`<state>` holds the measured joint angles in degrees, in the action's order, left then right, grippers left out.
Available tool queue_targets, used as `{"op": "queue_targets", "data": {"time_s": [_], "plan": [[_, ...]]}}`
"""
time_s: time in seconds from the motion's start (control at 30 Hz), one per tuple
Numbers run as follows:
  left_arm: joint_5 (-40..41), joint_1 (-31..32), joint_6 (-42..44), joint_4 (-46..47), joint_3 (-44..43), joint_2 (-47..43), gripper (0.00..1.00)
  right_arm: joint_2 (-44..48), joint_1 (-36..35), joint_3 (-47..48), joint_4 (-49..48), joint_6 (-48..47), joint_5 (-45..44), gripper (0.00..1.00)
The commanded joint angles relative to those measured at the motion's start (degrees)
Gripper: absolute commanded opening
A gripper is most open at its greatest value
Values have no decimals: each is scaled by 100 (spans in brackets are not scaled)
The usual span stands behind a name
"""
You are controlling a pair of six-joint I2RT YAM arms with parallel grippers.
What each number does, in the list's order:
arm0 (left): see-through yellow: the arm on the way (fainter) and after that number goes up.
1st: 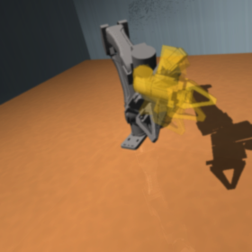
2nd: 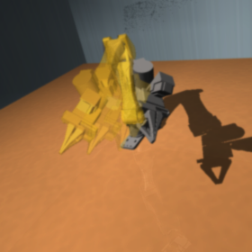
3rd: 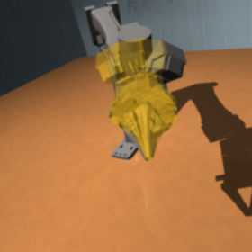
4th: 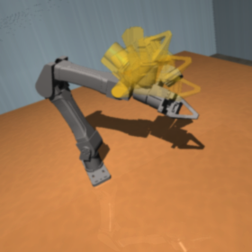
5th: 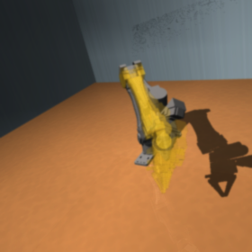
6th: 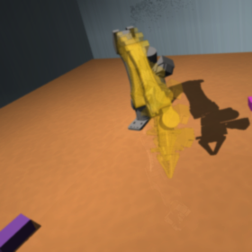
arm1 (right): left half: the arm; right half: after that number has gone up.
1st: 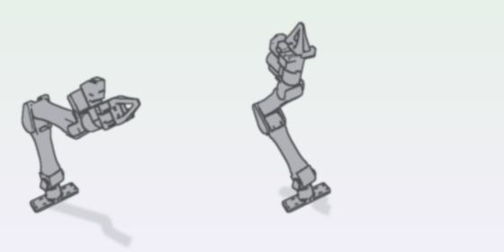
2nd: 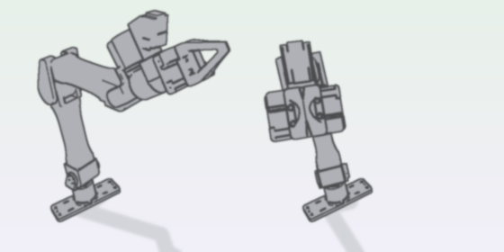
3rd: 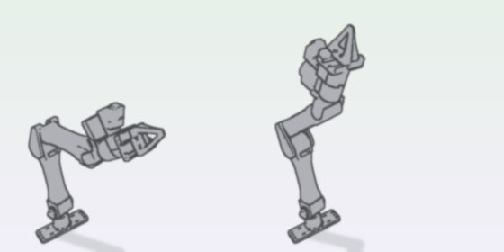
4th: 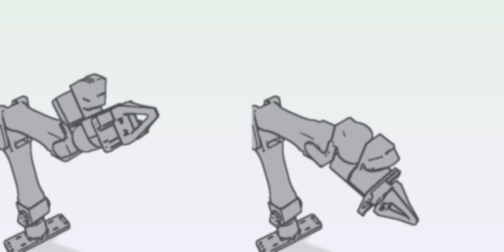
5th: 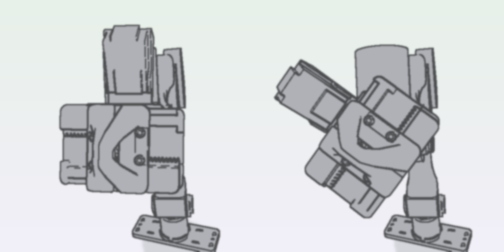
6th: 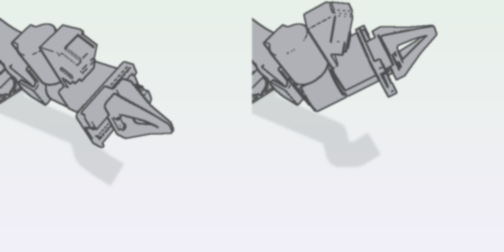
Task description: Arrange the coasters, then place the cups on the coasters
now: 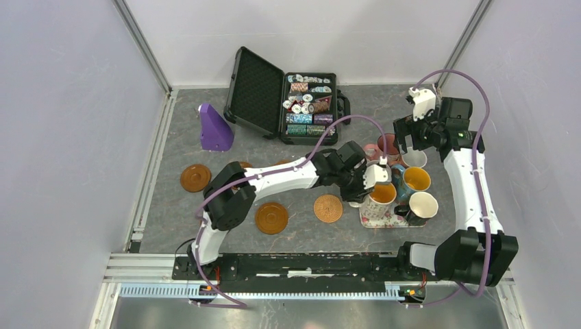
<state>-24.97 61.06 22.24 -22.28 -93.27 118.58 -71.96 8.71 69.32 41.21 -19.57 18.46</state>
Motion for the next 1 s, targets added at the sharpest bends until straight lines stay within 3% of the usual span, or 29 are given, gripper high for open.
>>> {"op": "queue_targets", "data": {"time_s": [0.0,0.1,0.27,0.63,0.73,0.97], "plan": [[-190,-300,-740,539,107,-1118,2,-50,25,262,-226,-29,239,98],[-468,-726,-1244,896,621,-1700,2,-63,25,241,-285,-7,343,98],[-711,-1356,-1185,819,1355,-2620,2,-122,25,206,-355,15,473,98],[-820,-3674,-452,-363,2774,-4671,2,-94,25,17,-469,91,704,98],[-495,-3963,-427,-227,3286,-5146,2,-62,17,-123,-519,161,775,98],[85,-3909,-670,1033,4560,-5700,2,43,17,-432,-668,246,779,98]]}}
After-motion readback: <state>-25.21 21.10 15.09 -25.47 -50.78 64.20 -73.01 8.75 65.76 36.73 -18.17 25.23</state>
